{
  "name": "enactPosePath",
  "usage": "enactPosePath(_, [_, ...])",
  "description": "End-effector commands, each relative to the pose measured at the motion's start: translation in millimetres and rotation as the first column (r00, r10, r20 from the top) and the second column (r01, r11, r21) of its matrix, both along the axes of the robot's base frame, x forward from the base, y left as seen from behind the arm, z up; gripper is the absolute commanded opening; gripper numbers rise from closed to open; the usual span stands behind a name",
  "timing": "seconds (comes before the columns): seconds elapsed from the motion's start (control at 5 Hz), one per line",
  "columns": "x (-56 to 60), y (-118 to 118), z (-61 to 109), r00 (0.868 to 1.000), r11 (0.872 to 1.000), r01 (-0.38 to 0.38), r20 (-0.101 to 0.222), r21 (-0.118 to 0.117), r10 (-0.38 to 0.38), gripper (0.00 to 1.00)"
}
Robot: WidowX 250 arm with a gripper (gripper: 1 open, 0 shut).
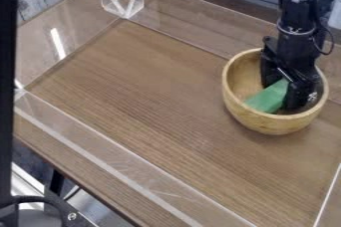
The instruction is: Remove the green block from inside the brown bowl and put it on the table
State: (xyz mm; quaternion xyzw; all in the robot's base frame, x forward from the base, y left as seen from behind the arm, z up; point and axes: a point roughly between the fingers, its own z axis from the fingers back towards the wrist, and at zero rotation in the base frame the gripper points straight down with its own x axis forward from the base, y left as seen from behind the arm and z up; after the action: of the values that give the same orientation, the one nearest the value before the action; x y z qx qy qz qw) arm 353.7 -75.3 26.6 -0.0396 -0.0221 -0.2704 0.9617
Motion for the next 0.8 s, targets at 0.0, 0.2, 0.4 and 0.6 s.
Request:
enactPosePath(0.0, [6.4,2.6,1.7,1.0,1.0,-0.01,0.021,-0.007,0.01,0.0])
enactPosePath(0.2, [6.3,3.2,0.8,1.0,1.0,-0.014,0.021,-0.009,0.014,0.0])
enactPosePath(0.4, [5.4,4.5,2.0,1.0,1.0,-0.018,0.023,-0.009,0.018,0.0])
enactPosePath(0.6, [4.6,5.8,3.1,0.999,1.0,-0.023,0.025,-0.009,0.023,0.0])
